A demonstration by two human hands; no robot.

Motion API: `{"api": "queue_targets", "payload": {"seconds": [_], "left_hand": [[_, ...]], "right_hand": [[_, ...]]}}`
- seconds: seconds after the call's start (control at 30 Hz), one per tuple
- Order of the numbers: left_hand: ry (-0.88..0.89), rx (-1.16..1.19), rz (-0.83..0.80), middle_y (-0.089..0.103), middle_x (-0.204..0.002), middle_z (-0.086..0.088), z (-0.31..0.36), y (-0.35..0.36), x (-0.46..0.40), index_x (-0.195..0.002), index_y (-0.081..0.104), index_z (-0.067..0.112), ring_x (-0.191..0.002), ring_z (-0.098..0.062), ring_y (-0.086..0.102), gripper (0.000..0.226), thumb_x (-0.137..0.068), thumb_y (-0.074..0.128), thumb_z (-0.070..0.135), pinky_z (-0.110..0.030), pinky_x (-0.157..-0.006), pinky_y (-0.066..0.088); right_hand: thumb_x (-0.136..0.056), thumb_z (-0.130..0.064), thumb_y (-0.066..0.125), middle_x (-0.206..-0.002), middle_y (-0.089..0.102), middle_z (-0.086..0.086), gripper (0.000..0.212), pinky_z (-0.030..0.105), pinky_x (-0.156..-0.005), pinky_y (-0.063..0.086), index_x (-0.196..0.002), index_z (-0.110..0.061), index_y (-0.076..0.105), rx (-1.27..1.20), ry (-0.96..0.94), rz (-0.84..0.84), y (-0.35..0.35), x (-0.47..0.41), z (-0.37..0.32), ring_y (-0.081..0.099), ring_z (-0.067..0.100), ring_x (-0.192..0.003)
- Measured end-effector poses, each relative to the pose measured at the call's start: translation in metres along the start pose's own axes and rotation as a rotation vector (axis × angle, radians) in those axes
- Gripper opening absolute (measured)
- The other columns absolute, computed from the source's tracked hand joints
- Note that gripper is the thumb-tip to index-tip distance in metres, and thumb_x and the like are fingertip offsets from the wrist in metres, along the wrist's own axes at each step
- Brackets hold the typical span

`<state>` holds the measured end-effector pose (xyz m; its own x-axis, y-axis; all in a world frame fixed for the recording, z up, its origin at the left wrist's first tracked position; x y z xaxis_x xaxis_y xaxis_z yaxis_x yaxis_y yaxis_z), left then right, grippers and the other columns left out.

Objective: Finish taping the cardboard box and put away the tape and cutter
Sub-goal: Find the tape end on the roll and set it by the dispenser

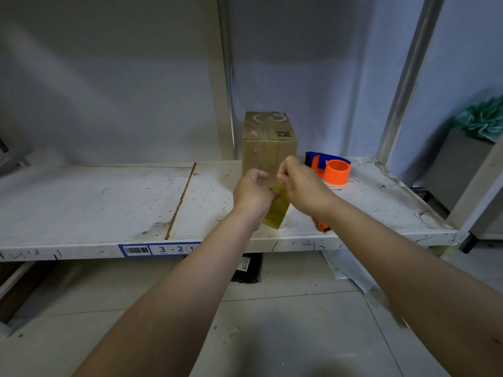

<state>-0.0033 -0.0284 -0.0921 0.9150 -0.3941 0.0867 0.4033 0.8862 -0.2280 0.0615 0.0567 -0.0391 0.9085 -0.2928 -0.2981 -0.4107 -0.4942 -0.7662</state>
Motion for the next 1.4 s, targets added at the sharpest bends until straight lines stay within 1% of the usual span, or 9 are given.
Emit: {"api": "queue_targets", "payload": {"seconds": [0.2,0.3,0.4,0.5,0.63,0.77,0.9,1.13,1.4], "left_hand": [[0.099,0.045,-0.029,0.065,-0.079,0.002,0.009,0.0,0.005,-0.07,0.066,0.022,-0.088,-0.023,0.066,0.017,-0.082,0.071,0.01,-0.049,-0.09,0.056],[0.083,0.089,0.023,0.063,-0.073,0.003,0.005,-0.004,0.004,-0.066,0.066,0.021,-0.08,-0.02,0.062,0.021,-0.085,0.068,0.013,-0.046,-0.089,0.056],[0.081,0.1,0.091,0.067,-0.08,0.004,0.004,-0.014,0.007,-0.068,0.066,0.022,-0.087,-0.019,0.062,0.02,-0.087,0.066,0.015,-0.038,-0.088,0.052],[0.07,0.128,0.115,0.068,-0.088,0.005,0.003,-0.022,0.008,-0.07,0.067,0.024,-0.097,-0.02,0.061,0.018,-0.087,0.066,0.018,-0.038,-0.092,0.049],[0.064,0.143,0.121,0.067,-0.085,0.007,0.007,-0.024,0.012,-0.068,0.066,0.024,-0.094,-0.019,0.06,0.019,-0.087,0.067,0.02,-0.037,-0.09,0.048],[0.051,0.156,0.156,0.064,-0.079,0.011,0.005,-0.026,0.014,-0.068,0.065,0.024,-0.081,-0.011,0.057,0.02,-0.088,0.066,0.019,-0.032,-0.081,0.046],[0.153,0.107,0.179,0.062,-0.076,0.014,0.016,-0.029,0.015,-0.068,0.064,0.025,-0.075,-0.004,0.055,0.021,-0.089,0.065,0.019,-0.027,-0.075,0.043],[0.133,0.056,-0.072,0.065,-0.101,-0.003,0.01,-0.006,0.015,-0.086,0.064,0.018,-0.097,-0.024,0.063,0.017,-0.077,0.077,0.012,-0.04,-0.089,0.053],[0.07,0.05,0.071,0.065,-0.09,0.001,0.017,-0.015,0.012,-0.075,0.061,0.023,-0.094,-0.024,0.065,0.019,-0.08,0.072,0.008,-0.044,-0.09,0.056]], "right_hand": [[-0.095,-0.009,0.047,-0.095,0.06,0.002,0.009,0.021,-0.066,0.043,-0.096,-0.01,0.056,0.066,-0.047,-0.091,-0.015,-0.012,-0.01,0.056,0.019,-0.087],[-0.095,-0.013,0.049,-0.1,0.057,-0.001,0.012,0.013,-0.068,0.04,-0.101,-0.01,0.059,0.043,-0.078,0.018,-0.029,-0.016,-0.013,0.054,0.013,-0.091],[-0.098,-0.025,0.046,-0.113,0.054,-0.002,0.021,0.019,-0.08,0.043,-0.114,-0.014,0.055,-0.246,0.08,0.186,-0.045,-0.012,0.017,0.053,0.011,-0.1],[-0.092,-0.037,0.056,-0.114,0.062,-0.004,0.039,0.032,-0.091,0.05,-0.125,-0.019,0.048,-0.462,0.204,-0.029,-0.012,0.0,0.038,0.058,0.014,-0.108],[-0.079,-0.019,0.075,-0.097,0.071,0.0,0.057,0.022,-0.081,0.052,-0.127,-0.016,0.046,-0.541,0.162,0.001,-0.002,0.011,0.028,0.065,0.011,-0.094],[-0.082,-0.008,0.071,-0.08,0.069,0.0,0.049,0.021,-0.076,0.052,-0.123,-0.016,0.046,-0.531,0.175,0.164,-0.008,0.013,0.024,0.066,0.009,-0.079],[-0.084,-0.01,0.069,-0.087,0.07,0.006,0.046,0.022,-0.077,0.05,-0.122,-0.017,0.043,-0.535,0.197,0.235,-0.009,0.014,0.026,0.066,0.015,-0.086],[-0.087,-0.014,0.064,-0.087,0.066,-0.005,0.033,0.032,-0.073,0.048,-0.111,-0.018,0.042,-0.165,0.133,0.356,-0.022,0.019,0.02,0.065,0.016,-0.083],[-0.087,-0.009,0.062,-0.076,0.056,-0.013,0.028,0.035,-0.073,0.052,-0.1,-0.021,0.04,-0.227,0.053,0.426,-0.026,0.025,0.002,0.057,0.008,-0.071]]}}
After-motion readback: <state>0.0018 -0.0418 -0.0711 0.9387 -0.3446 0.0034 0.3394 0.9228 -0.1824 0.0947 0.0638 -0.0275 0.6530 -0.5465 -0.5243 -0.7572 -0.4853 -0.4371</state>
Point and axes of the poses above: each hand's wrist, its own x-axis away from the middle knuckle, its own y-axis out of the palm, z = x × y, the point moved 10 cm from there along -x, towards the middle knuckle
